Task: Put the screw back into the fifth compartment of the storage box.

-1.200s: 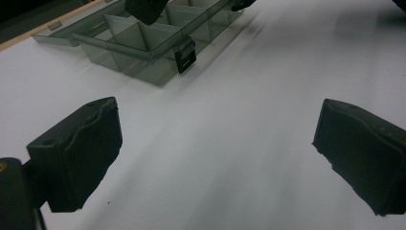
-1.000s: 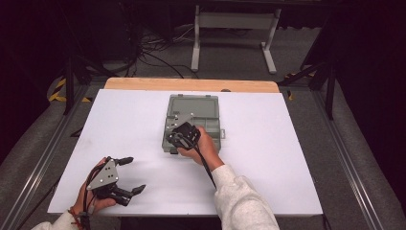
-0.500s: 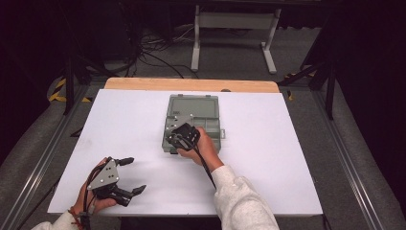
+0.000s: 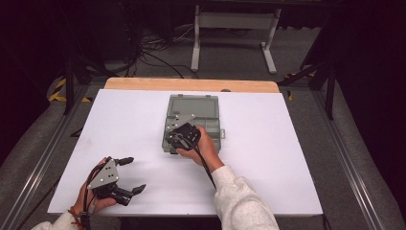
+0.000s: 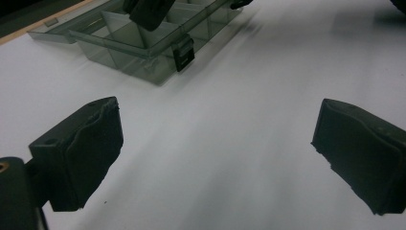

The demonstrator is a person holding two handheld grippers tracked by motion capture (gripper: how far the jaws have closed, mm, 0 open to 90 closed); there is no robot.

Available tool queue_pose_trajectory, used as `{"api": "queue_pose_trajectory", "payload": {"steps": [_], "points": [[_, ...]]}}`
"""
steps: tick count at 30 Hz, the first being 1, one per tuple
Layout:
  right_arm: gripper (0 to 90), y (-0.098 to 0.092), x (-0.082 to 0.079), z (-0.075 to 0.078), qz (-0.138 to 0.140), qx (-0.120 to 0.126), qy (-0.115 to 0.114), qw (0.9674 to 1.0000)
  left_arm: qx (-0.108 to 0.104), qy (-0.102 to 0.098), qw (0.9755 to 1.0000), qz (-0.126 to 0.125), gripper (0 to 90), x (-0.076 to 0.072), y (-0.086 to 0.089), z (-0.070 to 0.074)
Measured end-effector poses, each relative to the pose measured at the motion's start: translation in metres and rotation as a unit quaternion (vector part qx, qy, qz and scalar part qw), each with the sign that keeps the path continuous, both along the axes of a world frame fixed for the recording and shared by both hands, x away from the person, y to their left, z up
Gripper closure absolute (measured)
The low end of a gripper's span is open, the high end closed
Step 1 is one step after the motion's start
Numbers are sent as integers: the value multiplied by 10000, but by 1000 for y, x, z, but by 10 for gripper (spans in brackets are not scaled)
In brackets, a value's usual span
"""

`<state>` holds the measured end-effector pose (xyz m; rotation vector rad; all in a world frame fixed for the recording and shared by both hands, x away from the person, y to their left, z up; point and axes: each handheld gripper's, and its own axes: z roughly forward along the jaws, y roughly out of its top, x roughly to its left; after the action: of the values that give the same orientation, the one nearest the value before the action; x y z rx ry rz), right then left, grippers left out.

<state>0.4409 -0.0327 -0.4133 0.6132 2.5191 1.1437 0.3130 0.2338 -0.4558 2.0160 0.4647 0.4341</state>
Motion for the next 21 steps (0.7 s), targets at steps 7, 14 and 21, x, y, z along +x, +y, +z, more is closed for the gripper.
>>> {"api": "queue_pose_trajectory", "payload": {"steps": [7, 14, 21], "points": [[600, -28, -9, 13, -144, 437, -354, 9983, 100, 110, 9999, 59, 23, 7, -2, -1], [456, -54, -24, 18, -215, 446, -657, 9966, 247, 220, 9993, 191, 34, 14, -9, -2], [303, -88, -40, 18, -428, 523, -830, 9943, 108, 93, 9995, 283, 47, 21, -6, 4]]}}
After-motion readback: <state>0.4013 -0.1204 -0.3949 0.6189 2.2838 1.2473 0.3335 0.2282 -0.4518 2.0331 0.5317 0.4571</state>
